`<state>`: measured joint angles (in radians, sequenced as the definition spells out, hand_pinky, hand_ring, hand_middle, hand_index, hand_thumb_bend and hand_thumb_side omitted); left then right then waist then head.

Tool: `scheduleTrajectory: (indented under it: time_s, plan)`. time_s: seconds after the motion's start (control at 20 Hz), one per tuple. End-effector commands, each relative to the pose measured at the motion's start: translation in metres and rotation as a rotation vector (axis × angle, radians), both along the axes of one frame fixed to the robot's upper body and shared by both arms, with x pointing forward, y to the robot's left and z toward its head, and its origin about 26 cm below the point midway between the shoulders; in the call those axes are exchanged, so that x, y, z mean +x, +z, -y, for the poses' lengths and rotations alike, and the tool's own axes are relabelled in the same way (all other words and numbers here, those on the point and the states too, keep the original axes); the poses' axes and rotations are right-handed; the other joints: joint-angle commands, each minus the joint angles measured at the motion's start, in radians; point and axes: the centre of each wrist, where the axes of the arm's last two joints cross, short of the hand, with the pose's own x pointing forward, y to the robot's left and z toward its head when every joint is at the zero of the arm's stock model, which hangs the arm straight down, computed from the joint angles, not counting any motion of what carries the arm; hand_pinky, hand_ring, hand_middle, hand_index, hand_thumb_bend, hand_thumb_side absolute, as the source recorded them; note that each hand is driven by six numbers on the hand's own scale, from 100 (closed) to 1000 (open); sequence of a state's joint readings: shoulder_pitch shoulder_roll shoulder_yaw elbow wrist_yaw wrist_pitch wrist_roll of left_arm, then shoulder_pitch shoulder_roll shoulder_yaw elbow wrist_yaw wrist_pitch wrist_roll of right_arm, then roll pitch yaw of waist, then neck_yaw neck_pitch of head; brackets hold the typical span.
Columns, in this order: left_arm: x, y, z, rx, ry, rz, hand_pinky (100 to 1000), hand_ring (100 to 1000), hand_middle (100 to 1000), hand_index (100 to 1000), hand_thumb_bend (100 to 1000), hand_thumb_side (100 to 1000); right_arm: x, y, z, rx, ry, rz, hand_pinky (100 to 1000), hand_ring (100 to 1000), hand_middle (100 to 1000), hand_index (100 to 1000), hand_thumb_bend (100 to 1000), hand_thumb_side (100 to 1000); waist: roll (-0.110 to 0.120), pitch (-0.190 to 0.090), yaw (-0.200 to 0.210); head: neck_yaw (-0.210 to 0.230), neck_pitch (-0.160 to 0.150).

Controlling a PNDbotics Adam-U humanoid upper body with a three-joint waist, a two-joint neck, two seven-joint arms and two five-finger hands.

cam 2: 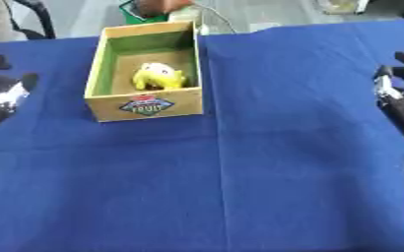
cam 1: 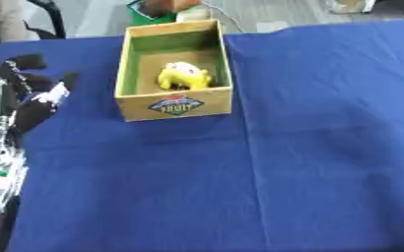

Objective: Pick up objects on the table and place them in the box.

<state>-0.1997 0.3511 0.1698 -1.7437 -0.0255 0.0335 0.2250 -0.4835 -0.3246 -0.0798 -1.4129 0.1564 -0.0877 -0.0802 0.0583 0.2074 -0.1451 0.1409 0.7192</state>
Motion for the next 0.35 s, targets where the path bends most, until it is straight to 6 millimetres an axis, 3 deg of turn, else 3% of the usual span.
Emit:
scheduleTrajectory:
  time_s: [0.05,0.35]
  plan:
    - [-0.0028,0.0088,-0.0013,-0.004,0.008,0.035,602,563,622,735,687,313,-0.0007,0.0156,0.0065,-0.017,-0.006,0.044,742,905,667,913,100,548,-0.002,-0.012,0.002,-0.002,-0.006]
    - [-0.0046,0.0039,0.0031,-0.022,-0.001,0.027,601,561,621,735,688,315,-0.0011,0.0148,0.0069,-0.019,-0.004,0.041,742,905,666,913,100,550,0.001,-0.012,0.0,-0.005,-0.003]
